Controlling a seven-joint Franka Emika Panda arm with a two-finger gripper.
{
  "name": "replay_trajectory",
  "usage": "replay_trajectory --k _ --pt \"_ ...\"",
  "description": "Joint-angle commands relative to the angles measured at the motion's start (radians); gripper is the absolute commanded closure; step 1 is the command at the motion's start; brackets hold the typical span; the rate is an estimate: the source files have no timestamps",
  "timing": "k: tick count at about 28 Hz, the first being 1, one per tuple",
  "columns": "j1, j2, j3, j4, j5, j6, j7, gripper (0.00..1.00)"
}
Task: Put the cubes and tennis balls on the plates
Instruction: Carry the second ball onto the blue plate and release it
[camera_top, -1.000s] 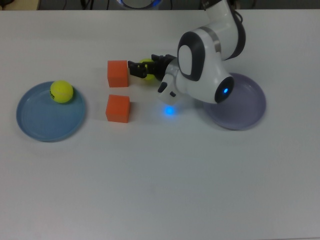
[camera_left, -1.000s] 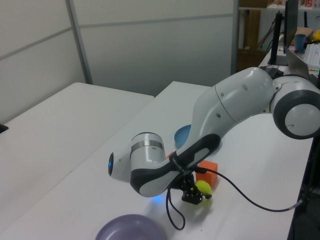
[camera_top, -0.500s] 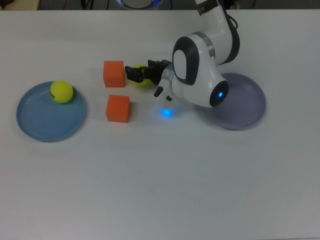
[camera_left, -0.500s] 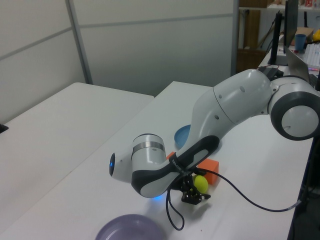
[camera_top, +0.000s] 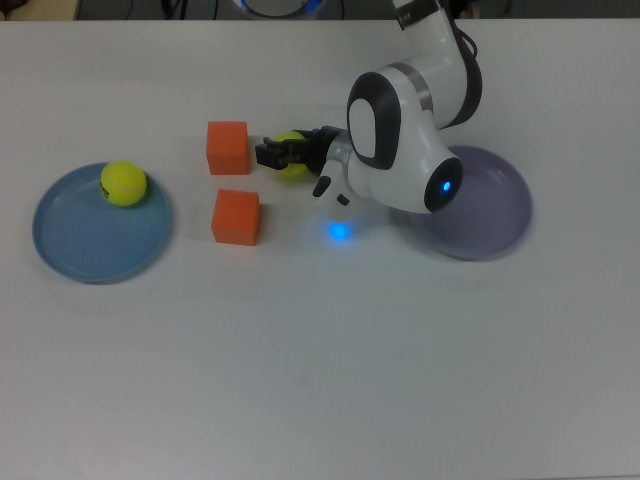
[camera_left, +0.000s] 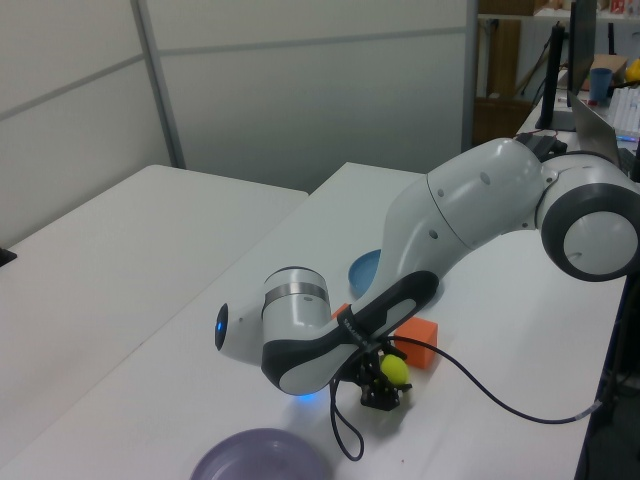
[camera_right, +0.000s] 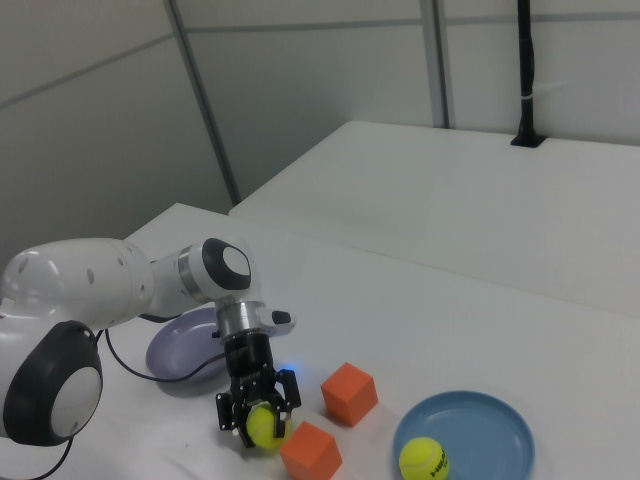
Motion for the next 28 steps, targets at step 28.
replay_trajectory --k 28 --pt "-0.222 0.004 -0.253 0.215 -0.007 0.511 -0.002 1.00"
